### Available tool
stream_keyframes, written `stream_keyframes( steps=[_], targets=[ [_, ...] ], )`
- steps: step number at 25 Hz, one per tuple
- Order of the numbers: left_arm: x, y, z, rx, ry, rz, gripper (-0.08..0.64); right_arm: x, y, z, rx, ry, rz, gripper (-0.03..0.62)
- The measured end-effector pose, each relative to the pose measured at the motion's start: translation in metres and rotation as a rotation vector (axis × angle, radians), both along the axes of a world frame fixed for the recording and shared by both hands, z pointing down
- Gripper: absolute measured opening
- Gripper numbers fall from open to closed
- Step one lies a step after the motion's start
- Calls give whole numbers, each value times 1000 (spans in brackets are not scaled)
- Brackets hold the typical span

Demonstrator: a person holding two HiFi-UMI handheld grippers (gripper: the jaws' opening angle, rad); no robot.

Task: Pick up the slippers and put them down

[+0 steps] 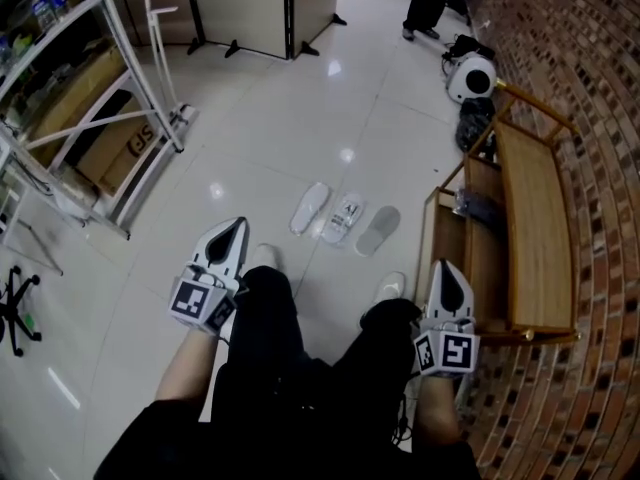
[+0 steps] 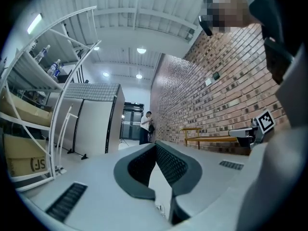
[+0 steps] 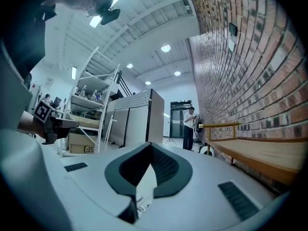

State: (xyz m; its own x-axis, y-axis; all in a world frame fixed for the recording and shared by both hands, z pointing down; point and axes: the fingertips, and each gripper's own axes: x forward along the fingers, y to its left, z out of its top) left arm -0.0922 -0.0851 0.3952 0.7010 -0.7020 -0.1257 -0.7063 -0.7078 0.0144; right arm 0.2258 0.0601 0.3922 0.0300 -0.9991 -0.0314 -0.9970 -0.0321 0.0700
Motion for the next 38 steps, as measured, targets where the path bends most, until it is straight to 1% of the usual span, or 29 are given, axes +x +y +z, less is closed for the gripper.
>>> stream_keyframes(
  steps=[5,12,17,22,26,31,38],
  targets=[
    [27,-30,-5,8,-7,35,0,20,-22,-7,14,-3,32,8],
    [59,-86,-15,24,-10,82,0,43,-63,-8,17,-14,76,8],
    [78,-122,-15,22,-12,100,0,54,-98,-1,2,-18,80,8],
    [88,-150,-15,24,-7,107,0,58,-128,1,-4,-20,76,8],
    [95,-168,-17,22,-11,116,0,67,-142,-6,9,-15,92,8],
    [111,-193,-24,38,-14,137,0,87,-157,-17,36,-7,130,8],
    [141,-215,-15,18,-2,187,0,99,-163,-13,22,-6,173,8]
  ],
)
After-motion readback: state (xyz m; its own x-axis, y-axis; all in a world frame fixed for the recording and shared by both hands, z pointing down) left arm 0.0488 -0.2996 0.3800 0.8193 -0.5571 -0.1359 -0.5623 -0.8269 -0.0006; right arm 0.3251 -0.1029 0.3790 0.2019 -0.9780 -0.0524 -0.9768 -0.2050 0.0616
